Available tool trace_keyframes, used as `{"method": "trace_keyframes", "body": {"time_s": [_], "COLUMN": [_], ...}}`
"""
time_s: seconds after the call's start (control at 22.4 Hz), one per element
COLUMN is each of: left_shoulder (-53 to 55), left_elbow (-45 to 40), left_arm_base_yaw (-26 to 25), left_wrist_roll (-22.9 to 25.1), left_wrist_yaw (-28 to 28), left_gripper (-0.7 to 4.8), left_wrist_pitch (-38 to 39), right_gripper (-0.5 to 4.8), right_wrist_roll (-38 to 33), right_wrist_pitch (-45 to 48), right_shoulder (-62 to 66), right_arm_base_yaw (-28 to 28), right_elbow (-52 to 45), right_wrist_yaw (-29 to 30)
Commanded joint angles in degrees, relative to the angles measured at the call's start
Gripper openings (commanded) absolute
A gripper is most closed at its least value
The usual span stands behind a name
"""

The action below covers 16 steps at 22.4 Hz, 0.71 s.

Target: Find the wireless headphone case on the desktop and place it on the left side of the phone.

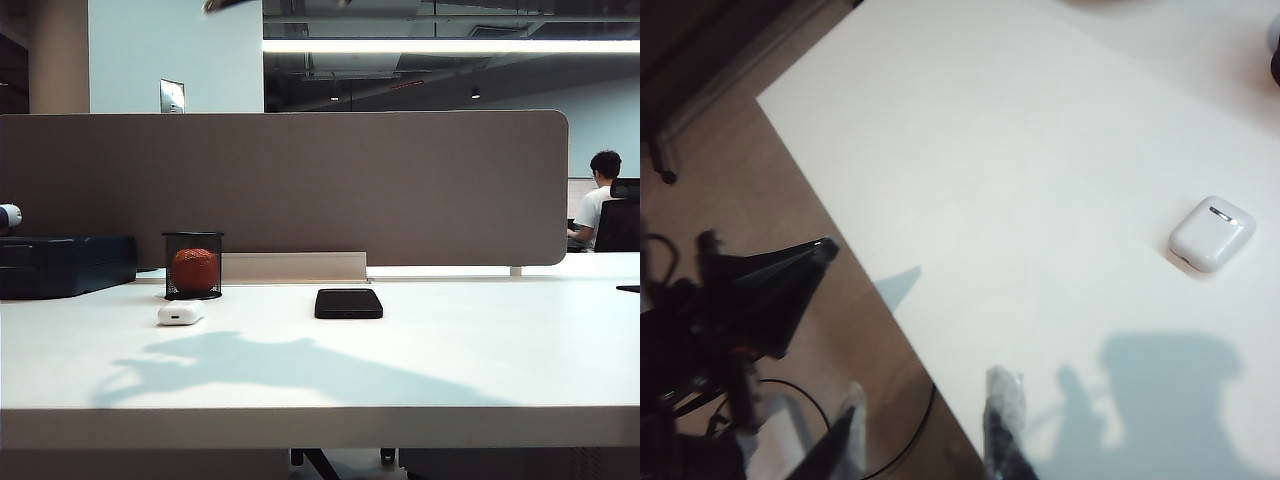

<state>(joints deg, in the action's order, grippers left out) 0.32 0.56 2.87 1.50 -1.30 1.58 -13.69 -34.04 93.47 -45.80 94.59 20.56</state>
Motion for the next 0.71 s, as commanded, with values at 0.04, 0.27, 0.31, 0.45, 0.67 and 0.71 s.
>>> {"method": "trace_keyframes", "body": {"time_s": [0.04, 0.27, 0.31, 0.45, 0.67, 0.71], "left_shoulder": [0.04, 0.07, 0.07, 0.07, 0.07, 0.07], "left_elbow": [0.07, 0.07, 0.07, 0.07, 0.07, 0.07], "left_arm_base_yaw": [-0.09, -0.09, -0.09, -0.09, -0.09, -0.09], "left_wrist_roll": [0.00, 0.00, 0.00, 0.00, 0.00, 0.00], "left_wrist_yaw": [0.00, 0.00, 0.00, 0.00, 0.00, 0.00], "left_gripper": [-0.05, -0.05, -0.05, -0.05, -0.05, -0.05], "left_wrist_pitch": [-0.33, -0.35, -0.33, -0.33, -0.31, -0.28], "right_gripper": [2.03, 2.67, 3.18, 3.39, 4.64, 4.79], "right_wrist_roll": [-0.26, -0.24, -0.24, -0.22, 0.22, 0.24], "right_wrist_pitch": [3.78, 7.13, 8.17, 11.30, 15.08, 15.56], "right_shoulder": [2.99, 7.54, 8.52, 10.54, 14.16, 15.02], "right_arm_base_yaw": [-1.09, -1.27, -1.27, -1.29, -1.33, -1.33], "right_elbow": [0.22, 0.22, 0.22, 0.22, 0.24, 0.24], "right_wrist_yaw": [-2.40, -7.10, -9.38, -12.02, -16.20, -16.46]}}
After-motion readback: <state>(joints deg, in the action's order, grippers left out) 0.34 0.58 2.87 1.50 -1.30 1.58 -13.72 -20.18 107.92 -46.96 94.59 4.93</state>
